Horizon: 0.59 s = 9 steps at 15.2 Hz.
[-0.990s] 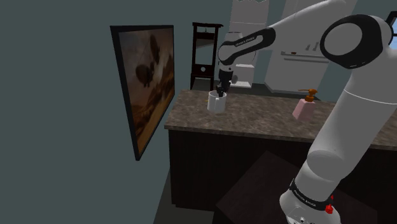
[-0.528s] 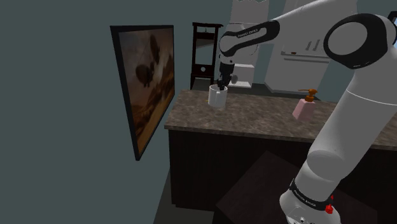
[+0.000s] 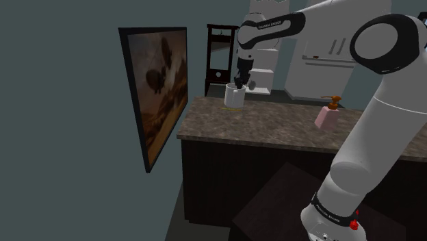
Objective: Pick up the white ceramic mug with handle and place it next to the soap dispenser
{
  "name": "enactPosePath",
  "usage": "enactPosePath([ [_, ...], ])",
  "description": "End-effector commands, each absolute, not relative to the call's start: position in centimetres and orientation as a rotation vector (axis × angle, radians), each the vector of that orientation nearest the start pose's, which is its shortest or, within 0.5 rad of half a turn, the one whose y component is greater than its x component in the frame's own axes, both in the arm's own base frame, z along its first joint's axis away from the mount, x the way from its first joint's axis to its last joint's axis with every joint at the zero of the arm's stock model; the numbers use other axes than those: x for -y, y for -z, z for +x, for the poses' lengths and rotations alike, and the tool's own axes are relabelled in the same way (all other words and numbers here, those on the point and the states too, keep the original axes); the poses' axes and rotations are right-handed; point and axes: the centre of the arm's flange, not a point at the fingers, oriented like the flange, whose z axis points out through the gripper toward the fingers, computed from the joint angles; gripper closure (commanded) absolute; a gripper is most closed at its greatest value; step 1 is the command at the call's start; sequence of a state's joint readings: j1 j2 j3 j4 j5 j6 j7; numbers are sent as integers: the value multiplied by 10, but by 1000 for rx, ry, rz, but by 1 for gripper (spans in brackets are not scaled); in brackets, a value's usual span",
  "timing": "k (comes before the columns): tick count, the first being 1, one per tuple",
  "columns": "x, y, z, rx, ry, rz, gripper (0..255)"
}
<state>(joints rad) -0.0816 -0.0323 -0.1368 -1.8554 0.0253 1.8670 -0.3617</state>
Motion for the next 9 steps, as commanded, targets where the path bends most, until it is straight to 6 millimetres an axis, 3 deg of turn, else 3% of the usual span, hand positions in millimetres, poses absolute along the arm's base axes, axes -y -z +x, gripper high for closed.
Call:
enactPosePath([
  [1,119,-542,543,213,78,-3118,255],
  [9,119,-585,543,213,78,-3118,255],
])
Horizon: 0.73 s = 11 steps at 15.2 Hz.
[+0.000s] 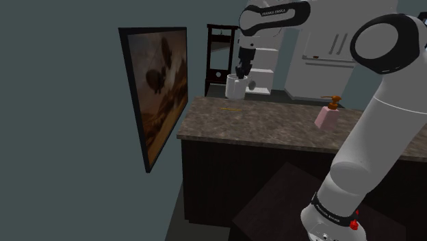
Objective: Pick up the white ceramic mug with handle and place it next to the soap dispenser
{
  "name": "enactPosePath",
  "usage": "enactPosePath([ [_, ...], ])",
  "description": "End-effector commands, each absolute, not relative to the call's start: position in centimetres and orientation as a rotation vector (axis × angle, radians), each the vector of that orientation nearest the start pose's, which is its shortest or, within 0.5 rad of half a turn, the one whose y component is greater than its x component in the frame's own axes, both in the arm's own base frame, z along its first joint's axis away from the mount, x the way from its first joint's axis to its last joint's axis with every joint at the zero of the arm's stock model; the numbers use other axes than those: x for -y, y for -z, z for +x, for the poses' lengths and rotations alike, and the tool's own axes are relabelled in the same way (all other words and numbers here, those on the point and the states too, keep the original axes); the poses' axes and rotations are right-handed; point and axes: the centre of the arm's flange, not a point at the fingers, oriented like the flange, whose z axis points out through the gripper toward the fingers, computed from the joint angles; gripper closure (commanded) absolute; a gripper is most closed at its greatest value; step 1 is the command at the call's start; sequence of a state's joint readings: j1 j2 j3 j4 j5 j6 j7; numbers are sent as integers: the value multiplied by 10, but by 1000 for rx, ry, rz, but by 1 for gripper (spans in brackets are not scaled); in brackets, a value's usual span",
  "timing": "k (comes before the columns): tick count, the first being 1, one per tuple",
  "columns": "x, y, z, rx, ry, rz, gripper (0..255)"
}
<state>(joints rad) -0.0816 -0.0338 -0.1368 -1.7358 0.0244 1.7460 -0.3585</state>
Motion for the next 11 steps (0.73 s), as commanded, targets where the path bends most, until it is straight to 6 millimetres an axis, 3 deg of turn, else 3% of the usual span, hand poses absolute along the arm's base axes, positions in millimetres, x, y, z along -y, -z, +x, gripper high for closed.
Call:
enactPosePath([
  [1,119,-590,543,213,78,-3118,255],
  [11,119,-639,543,213,78,-3118,255],
])
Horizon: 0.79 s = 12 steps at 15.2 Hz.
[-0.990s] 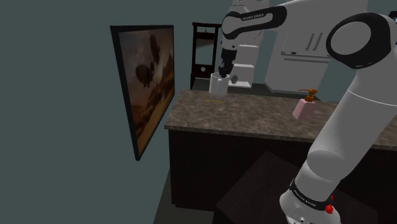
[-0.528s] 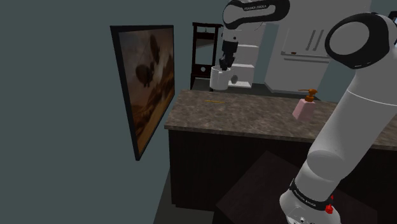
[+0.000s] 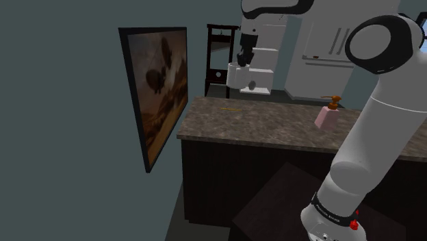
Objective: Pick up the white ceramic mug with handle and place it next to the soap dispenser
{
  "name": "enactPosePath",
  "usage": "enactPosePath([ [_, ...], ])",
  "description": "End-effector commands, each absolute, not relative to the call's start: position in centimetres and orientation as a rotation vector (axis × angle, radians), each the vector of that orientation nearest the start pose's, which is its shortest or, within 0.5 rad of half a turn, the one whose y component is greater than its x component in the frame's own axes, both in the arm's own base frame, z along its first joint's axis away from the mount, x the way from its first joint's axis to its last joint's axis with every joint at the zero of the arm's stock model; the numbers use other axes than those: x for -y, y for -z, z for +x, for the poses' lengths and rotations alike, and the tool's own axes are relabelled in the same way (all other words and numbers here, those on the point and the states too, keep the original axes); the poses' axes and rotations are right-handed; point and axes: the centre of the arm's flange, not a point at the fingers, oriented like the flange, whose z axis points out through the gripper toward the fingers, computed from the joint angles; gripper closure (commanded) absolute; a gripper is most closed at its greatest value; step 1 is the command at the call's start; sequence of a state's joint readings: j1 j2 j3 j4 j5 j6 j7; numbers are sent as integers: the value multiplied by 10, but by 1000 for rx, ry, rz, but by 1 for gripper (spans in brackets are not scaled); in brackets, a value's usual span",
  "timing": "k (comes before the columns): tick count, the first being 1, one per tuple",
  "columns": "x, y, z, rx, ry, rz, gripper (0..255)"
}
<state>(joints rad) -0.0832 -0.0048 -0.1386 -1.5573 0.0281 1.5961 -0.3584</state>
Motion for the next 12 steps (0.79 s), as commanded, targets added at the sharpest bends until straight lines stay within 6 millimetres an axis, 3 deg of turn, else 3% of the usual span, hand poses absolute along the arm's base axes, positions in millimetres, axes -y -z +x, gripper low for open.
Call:
enactPosePath([
  [1,131,-639,538,213,78,-3118,255],
  [12,264,-640,478,213,78,-3118,255],
])
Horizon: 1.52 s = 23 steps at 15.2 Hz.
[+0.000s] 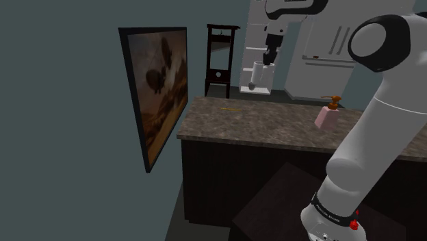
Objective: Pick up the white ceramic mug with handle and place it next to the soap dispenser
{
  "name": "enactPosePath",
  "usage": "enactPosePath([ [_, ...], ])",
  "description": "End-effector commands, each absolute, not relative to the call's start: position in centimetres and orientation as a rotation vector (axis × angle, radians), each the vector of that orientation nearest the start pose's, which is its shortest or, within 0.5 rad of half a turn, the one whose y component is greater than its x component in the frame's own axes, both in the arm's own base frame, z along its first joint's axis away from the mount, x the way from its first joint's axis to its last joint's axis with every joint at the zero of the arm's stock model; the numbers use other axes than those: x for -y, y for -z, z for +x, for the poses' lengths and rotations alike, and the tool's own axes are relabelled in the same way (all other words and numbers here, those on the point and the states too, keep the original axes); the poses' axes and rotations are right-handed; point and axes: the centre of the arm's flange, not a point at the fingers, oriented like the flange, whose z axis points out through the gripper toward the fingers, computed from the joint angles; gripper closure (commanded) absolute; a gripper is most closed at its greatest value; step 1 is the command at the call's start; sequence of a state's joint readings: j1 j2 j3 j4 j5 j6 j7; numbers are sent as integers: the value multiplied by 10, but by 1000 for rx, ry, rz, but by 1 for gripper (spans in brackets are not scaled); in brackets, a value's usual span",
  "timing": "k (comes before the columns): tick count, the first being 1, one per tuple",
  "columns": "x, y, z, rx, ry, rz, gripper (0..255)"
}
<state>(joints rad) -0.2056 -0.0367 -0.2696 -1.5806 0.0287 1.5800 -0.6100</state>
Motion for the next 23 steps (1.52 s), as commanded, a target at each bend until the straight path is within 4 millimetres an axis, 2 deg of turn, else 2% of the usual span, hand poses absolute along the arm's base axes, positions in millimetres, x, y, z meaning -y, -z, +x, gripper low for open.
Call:
enactPosePath([
  [1,276,-640,473,213,78,-3118,255],
  [23,541,-640,354,213,78,-3118,255],
])
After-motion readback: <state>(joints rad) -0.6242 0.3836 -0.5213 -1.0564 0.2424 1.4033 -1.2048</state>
